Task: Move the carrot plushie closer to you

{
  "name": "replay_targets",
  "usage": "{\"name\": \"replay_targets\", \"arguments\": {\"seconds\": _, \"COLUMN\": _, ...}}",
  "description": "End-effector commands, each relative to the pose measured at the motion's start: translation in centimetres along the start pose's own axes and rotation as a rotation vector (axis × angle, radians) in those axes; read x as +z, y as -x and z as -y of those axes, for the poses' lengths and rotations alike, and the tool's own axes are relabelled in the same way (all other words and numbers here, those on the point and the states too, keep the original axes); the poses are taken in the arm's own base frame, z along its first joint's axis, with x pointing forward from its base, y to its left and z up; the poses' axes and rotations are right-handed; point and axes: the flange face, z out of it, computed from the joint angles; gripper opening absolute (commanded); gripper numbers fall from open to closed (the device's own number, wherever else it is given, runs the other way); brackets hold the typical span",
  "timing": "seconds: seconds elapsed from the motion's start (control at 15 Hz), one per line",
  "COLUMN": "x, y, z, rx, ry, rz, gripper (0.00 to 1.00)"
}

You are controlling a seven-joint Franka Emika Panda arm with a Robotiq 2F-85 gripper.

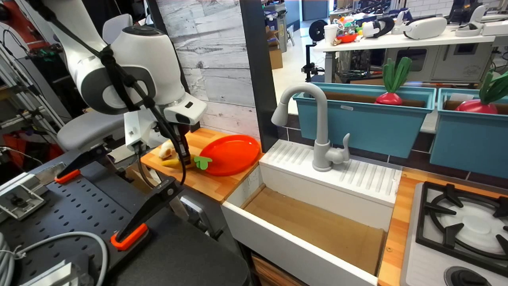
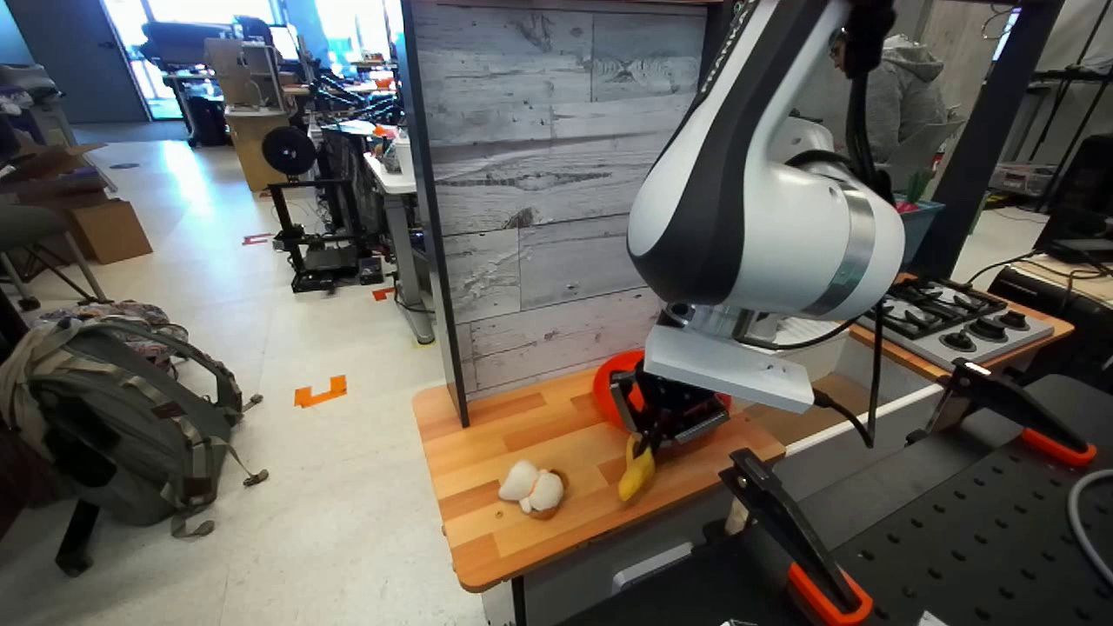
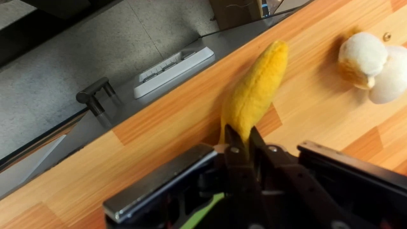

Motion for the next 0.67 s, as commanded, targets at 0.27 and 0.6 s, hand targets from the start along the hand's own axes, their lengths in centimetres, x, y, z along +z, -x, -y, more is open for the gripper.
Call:
{"name": "replay_targets", "arguments": {"seconds": 0.27, "x": 0.3, "y": -1.0, "z": 1.3, "rx": 0.009, "ry": 0.013, "rz": -0.006, "gripper": 0.56}}
{"name": "replay_targets", "arguments": {"seconds": 0.6, "x": -2.6, "y": -0.6, "z": 1.3, "rx": -0.016, "ry": -0.032, "rz": -0.048, "gripper": 0.92}}
